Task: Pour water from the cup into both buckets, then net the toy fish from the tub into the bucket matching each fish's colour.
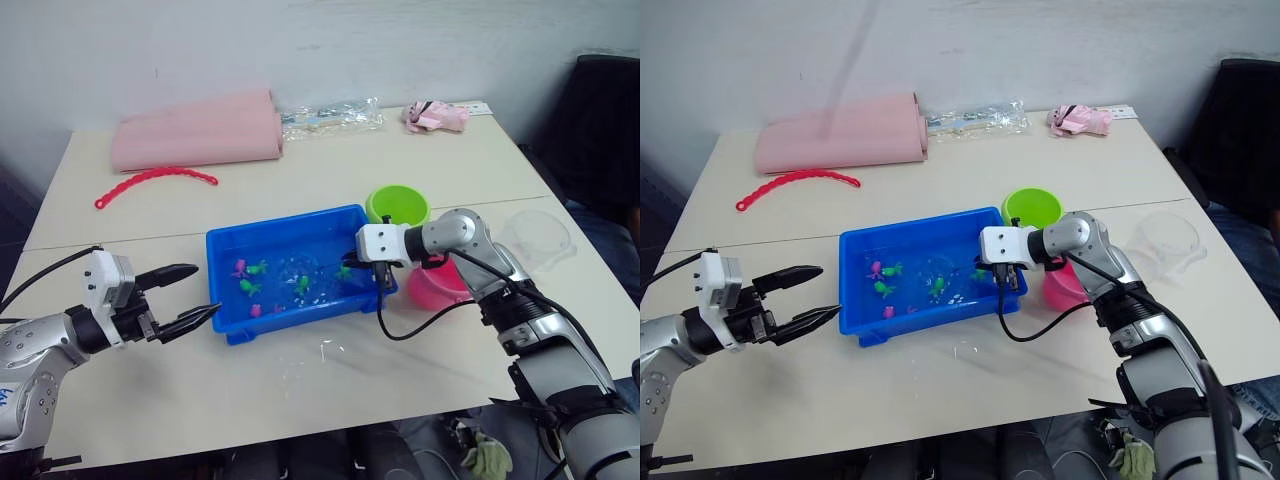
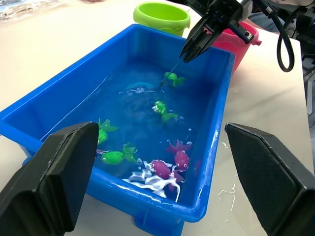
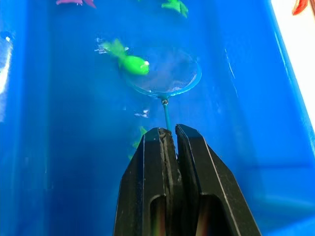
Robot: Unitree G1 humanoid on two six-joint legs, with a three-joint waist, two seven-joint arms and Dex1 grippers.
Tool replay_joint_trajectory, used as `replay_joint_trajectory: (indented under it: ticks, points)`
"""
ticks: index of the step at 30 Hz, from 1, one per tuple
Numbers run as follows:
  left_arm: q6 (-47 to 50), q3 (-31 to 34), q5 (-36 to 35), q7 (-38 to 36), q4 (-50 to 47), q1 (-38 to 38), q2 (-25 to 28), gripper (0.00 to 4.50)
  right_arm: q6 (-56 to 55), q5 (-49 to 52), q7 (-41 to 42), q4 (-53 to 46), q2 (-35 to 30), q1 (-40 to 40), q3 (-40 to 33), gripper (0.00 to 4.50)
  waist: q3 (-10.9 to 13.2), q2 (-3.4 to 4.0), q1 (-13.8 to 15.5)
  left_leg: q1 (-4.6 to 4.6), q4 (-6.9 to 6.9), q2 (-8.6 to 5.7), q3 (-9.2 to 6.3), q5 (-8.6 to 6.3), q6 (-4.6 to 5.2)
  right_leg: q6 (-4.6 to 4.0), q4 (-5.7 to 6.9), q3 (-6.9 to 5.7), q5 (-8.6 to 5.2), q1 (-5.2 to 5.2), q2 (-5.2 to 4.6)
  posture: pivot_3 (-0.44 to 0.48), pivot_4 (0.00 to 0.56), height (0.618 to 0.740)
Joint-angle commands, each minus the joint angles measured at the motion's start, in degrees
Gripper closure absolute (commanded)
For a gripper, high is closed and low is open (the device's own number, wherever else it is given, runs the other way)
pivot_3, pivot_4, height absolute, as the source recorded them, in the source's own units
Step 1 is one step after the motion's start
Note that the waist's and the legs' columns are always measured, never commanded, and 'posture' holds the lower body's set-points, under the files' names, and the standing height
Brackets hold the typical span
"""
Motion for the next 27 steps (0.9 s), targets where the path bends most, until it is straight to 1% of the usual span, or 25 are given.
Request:
replay_joint_trajectory:
  ticks: [1, 6, 10, 13, 17, 22, 27]
  points:
    - [-0.49, 0.95, -0.92, -0.01, -1.17, -0.07, -0.1, 0.03, -0.56, -0.19, -1.67, 0.98, -0.94, -1.84, -2.2, 4.5, 0.0, 0.0, 0.0, 0.0, 0.0, 0.0, 0.0, 0.0, 0.0, 0.0, 0.0, 0.0, 0.0, 0.0, 0.0, 0.0, 0.15, 0.74]
    - [-0.45, 0.66, -0.88, -0.02, -1.01, -0.33, -0.18, 0.03, 0.11, 0.72, -2.35, 1.14, -1.2, -2.01, -2.79, 4.5, 0.01, 0.02, 0.0, 0.0, 0.0, 0.0, 0.0, 0.0, 0.0, 0.0, 0.0, 0.0, 0.0, 0.0, 0.0, 0.0, 0.15, 0.74]
    - [-0.43, 0.15, -0.83, 0.04, -0.83, -0.72, -0.43, 0.03, 1.9, 2.33, -3.64, 0.98, 1.64, -1.81, -3.97, 4.5, 0.01, 0.01, -0.08, 0.0, 0.0, 0.0, 0.0, 0.0, 0.0, 0.0, 0.0, 0.0, 0.0, 0.0, 0.0, 0.0, 0.15, 0.74]
    - [-0.43, -0.01, -0.76, -0.09, -0.59, -0.89, -0.42, 0.03, 2.31, 2.24, -3.52, 1.65, 2.97, -1.96, -3.52, 4.5, 0.02, 0.03, -0.16, 0.0, -0.01, 0.03, 0.0, 0.0, -0.01, -0.01, 0.01, 0.0, 0.0, 0.0, 0.02, 0.0, 0.15, 0.74]
    - [-0.55, -0.05, -0.63, -0.26, -0.1, -1.13, -0.25, 0.03, 3.9, 2.07, -1.53, 1.45, 4.18, -1.6, -2.22, 4.5, 0.02, 0.03, -0.1, -0.01, -0.02, 0.01, 0.0, 0.0, -0.01, -0.01, 0.0, 0.0, 0.0, 0.0, 0.0, 0.0, 0.15, 0.74]
    - [-0.64, 0.61, -0.65, -0.55, 0.06, -0.77, 0.06, 0.03, 5.67, 2.46, 0.88, -1.78, 4.34, -0.45, -1.66, 4.5, 0.02, 0.03, -0.08, -0.01, -0.01, 0.01, 0.0, 0.0, -0.01, -0.01, 0.01, 0.0, 0.0, 0.0, 0.0, 0.0, 0.15, 0.74]
    - [-1.48, 2.43, -0.78, -3.1, 0.74, 0.34, 1.6, 0.03, 9.29, 3.9, 5.35, -9.67, 2.33, 1.77, -1.4, 4.5, 0.02, 0.04, -0.01, -0.01, -0.02, 0.02, -0.01, 0.0, -0.01, -0.01, 0.0, 0.0, 0.0, 0.0, 0.0, 0.0, 0.15, 0.74]
